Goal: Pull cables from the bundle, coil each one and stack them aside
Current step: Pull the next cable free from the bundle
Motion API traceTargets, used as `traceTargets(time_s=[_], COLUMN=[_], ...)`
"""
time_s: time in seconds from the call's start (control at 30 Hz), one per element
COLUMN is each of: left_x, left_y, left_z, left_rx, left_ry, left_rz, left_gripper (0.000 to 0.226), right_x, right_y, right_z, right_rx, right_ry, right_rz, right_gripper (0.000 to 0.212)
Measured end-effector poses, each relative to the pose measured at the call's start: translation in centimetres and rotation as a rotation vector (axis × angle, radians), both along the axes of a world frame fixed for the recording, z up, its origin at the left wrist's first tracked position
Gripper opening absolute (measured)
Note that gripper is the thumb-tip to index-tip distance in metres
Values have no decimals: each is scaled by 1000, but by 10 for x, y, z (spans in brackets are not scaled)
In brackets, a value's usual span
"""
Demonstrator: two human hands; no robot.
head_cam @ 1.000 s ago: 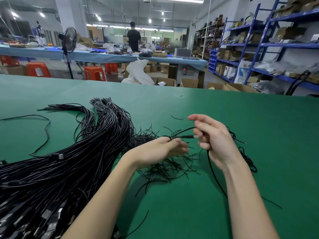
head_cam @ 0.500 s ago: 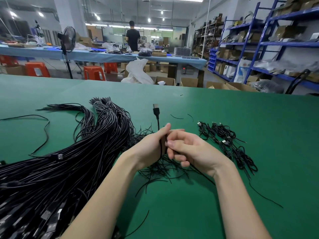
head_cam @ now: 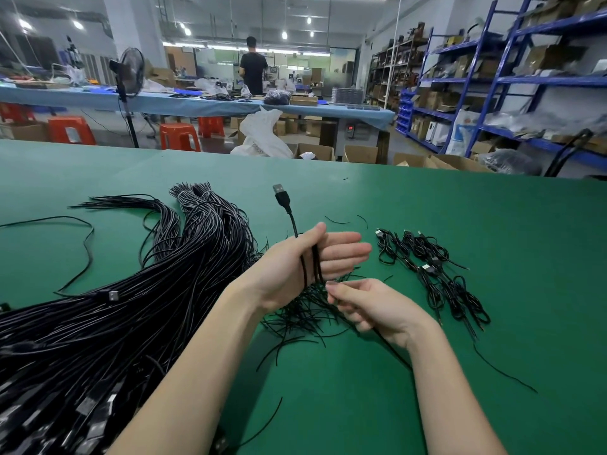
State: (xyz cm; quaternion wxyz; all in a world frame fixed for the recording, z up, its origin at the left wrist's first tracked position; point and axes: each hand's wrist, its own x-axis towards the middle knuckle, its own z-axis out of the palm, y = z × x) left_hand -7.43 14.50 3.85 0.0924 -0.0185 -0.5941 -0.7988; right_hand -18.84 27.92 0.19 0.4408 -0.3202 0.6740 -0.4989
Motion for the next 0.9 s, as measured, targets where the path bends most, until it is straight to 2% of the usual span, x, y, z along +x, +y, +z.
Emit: traceTargets(time_s=[0.1,0.17,0.23,0.33,0.4,0.53,0.67,0.77,0.9], left_x=[6,9,11,16,19,13,7,7,6], left_y=[0,0,4,3,1,7,6,4,3], left_z=[2,4,5,11,14,9,5,4,3], left_rx=[-32,-123,-192,-253,-385,-513,-535,-445,-455], left_ry=[-55,-112,-186,-292,-380,-501,-493,-423,-352], left_rz=[-70,-161,-253,-303,-300,-169,-79,1,70], left_gripper=[53,56,57,56,55,52,53,52,61], right_x=[-1,-4,-8,-9,-11,-11,-6,-1,7], right_y=[6,9,12,18,20,16,7,1,-8], right_z=[1,5,12,27,36,45,47,48,51], right_rx=[32,13,21,16,-6,35,-22,-134,-317], right_ry=[164,278,375,379,341,373,262,80,-147], right_rz=[-31,-36,-13,55,60,-33,-162,-210,-283], right_gripper=[28,18,22,27,25,21,17,16,13])
